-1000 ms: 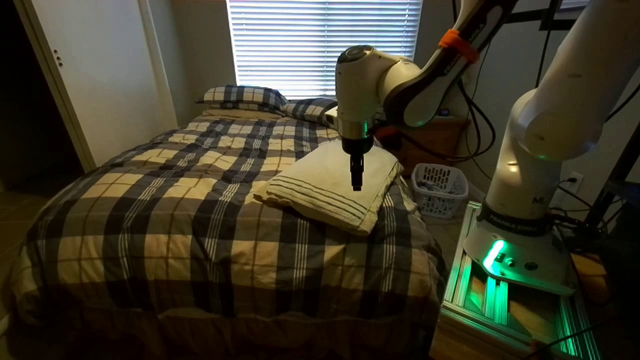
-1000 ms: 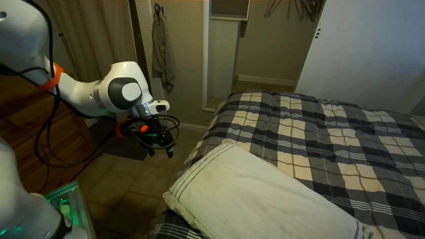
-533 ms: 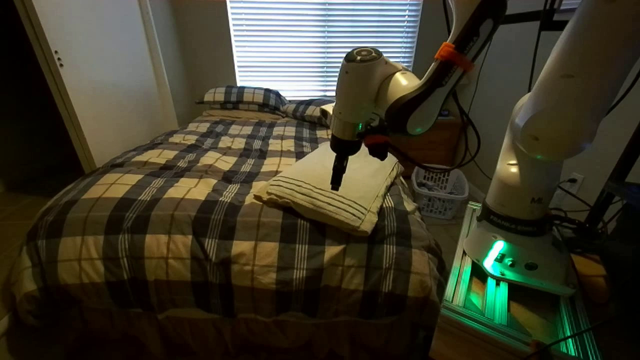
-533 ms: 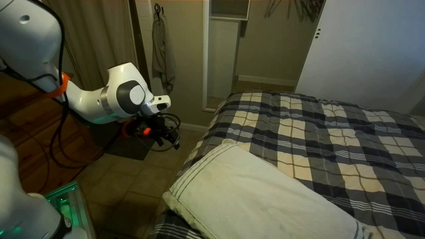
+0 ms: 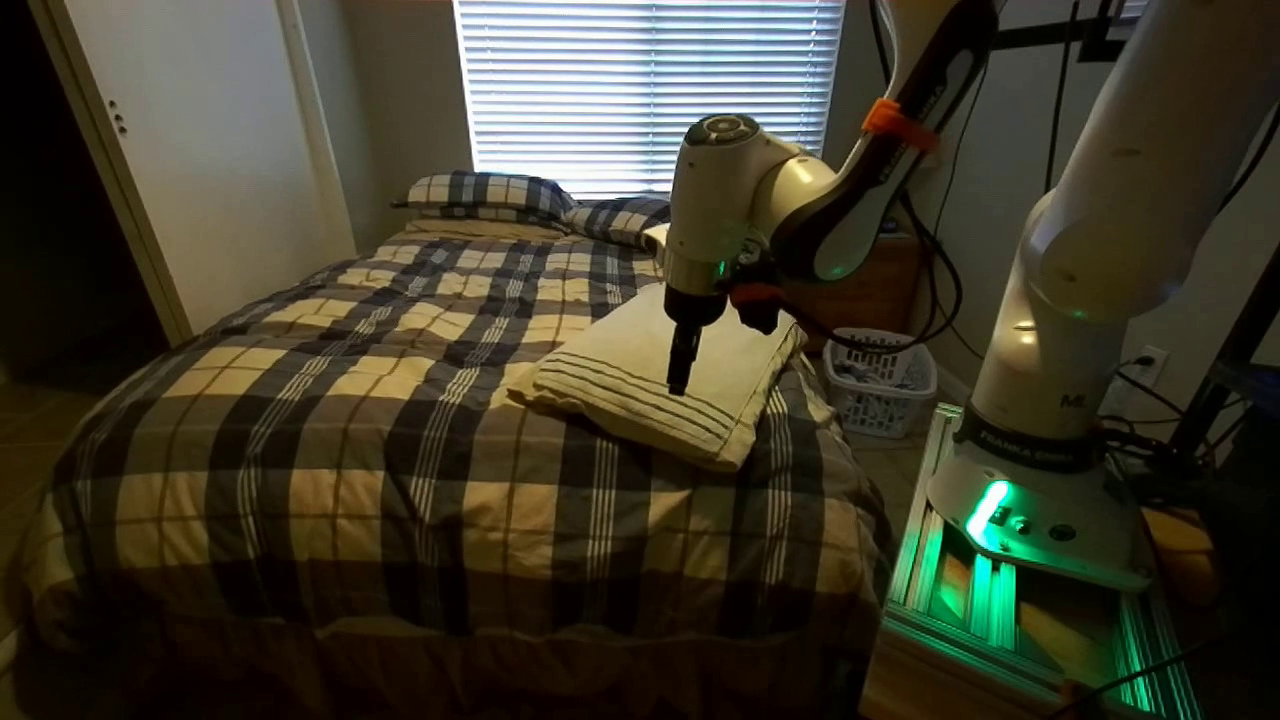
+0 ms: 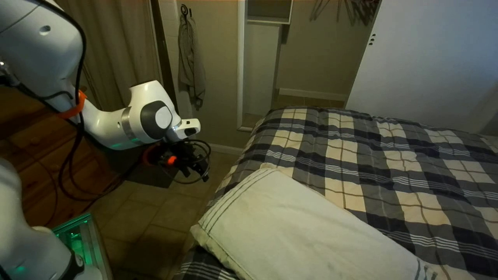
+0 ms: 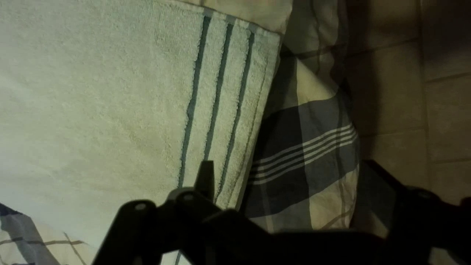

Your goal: Fold the towel

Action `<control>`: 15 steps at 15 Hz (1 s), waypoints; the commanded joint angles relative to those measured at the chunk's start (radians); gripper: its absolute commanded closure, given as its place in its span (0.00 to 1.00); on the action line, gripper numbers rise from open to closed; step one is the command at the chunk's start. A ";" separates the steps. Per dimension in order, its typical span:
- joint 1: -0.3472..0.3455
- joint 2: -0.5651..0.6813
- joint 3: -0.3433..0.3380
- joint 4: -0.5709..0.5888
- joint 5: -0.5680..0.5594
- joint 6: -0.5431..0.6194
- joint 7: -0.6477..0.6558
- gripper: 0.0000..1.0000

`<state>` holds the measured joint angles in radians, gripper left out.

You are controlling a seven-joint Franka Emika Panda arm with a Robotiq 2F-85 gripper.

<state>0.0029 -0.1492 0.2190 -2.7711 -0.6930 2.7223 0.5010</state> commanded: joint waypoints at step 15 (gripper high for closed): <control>-0.052 0.358 -0.034 0.098 -0.600 -0.112 0.573 0.00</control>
<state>-0.0504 0.1186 0.2037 -2.7242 -1.2085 2.6281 0.9886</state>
